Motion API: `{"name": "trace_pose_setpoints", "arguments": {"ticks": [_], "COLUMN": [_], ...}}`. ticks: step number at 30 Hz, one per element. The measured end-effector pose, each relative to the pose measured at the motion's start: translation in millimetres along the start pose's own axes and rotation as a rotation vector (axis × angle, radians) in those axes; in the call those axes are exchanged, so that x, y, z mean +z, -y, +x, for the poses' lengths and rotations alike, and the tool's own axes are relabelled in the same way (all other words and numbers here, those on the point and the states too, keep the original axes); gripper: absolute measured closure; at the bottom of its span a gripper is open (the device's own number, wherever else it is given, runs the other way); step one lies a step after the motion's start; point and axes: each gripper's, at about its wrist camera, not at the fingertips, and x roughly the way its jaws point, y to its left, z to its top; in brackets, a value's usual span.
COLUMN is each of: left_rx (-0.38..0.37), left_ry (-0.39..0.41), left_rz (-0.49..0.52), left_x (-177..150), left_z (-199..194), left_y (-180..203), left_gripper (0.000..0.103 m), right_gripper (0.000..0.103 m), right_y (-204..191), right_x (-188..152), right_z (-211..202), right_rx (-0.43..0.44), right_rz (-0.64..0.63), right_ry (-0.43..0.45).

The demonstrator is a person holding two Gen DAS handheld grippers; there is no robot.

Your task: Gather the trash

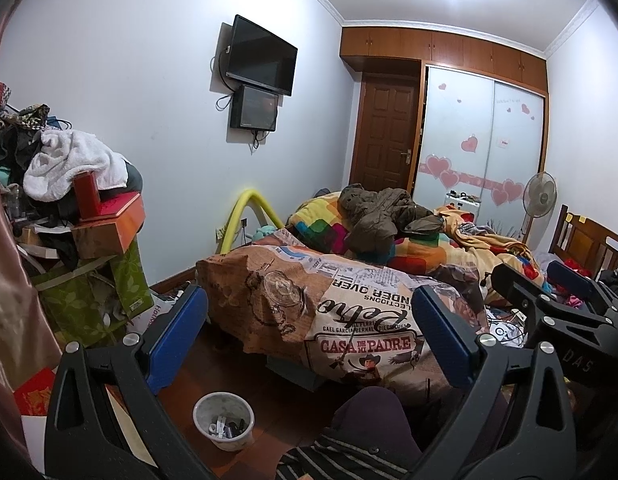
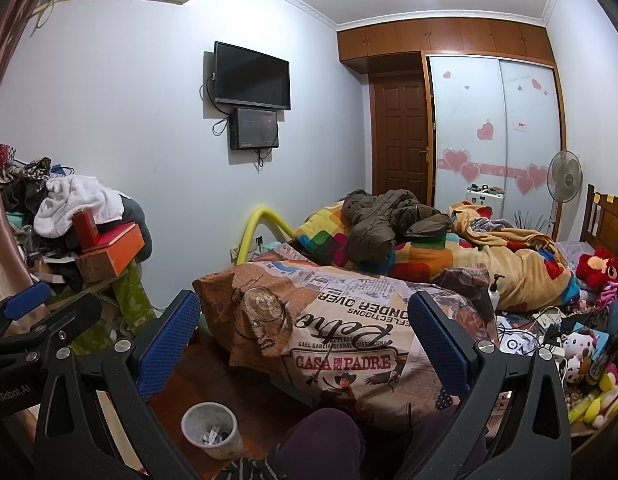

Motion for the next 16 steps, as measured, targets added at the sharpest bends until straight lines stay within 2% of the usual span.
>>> {"name": "trace_pose_setpoints", "arguments": {"ticks": [16], "left_rx": [-0.005], "left_ry": [-0.012], "left_rz": [-0.006], "left_x": [-4], "left_z": [3], "left_y": [11], "left_gripper": [0.001], "right_gripper": [0.000], "right_y": [4], "right_x": [-3], "right_z": [3], "right_rx": [0.000], "right_rz": [0.002], "right_ry": [-0.015]}}
